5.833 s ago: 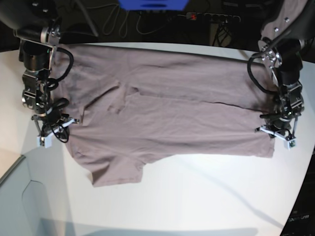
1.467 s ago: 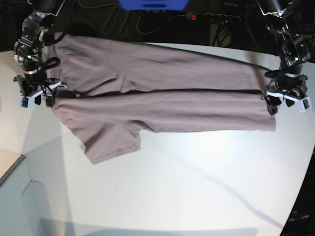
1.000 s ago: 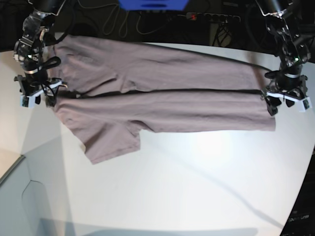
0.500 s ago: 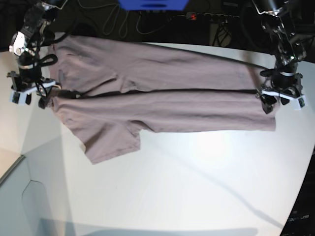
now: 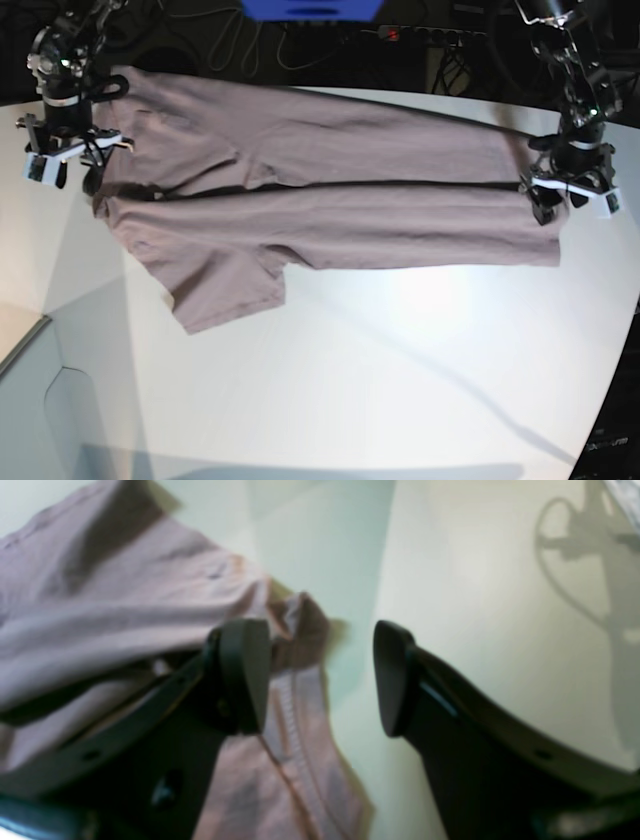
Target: Layout the t-shirt on the table in an organized manner, then fold the t-shirt properly
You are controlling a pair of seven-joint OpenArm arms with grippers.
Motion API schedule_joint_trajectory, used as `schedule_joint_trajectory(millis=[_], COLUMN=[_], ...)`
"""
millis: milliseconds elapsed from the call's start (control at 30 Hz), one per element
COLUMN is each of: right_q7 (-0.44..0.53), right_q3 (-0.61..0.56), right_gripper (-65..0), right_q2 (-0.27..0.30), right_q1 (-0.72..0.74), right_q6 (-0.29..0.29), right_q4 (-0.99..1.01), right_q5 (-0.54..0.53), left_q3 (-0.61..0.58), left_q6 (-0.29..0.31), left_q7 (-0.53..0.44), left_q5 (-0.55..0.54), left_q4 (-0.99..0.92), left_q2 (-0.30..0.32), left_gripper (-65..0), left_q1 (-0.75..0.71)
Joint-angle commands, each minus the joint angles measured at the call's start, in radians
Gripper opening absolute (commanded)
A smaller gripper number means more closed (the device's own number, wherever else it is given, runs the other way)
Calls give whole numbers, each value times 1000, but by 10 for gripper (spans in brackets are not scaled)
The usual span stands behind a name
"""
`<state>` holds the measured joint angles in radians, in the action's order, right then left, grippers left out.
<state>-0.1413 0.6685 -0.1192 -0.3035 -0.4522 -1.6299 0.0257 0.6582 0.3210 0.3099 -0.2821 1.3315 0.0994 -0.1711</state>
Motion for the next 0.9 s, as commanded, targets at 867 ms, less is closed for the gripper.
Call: schedule_joint_trajectory(millis=[867], right_q7=[25], right_q3=[1], right_gripper=[-314], right_q2=[-1], right_q1=[-55], right_q6=[0], right_q4=[-19], right_q5=[-11], left_q3=[2], left_q6=[5], left_q7=[-24], left_q5=[-10], left_q4=[19], left_q2=[10], left_gripper=[-225], left_q1=[-34])
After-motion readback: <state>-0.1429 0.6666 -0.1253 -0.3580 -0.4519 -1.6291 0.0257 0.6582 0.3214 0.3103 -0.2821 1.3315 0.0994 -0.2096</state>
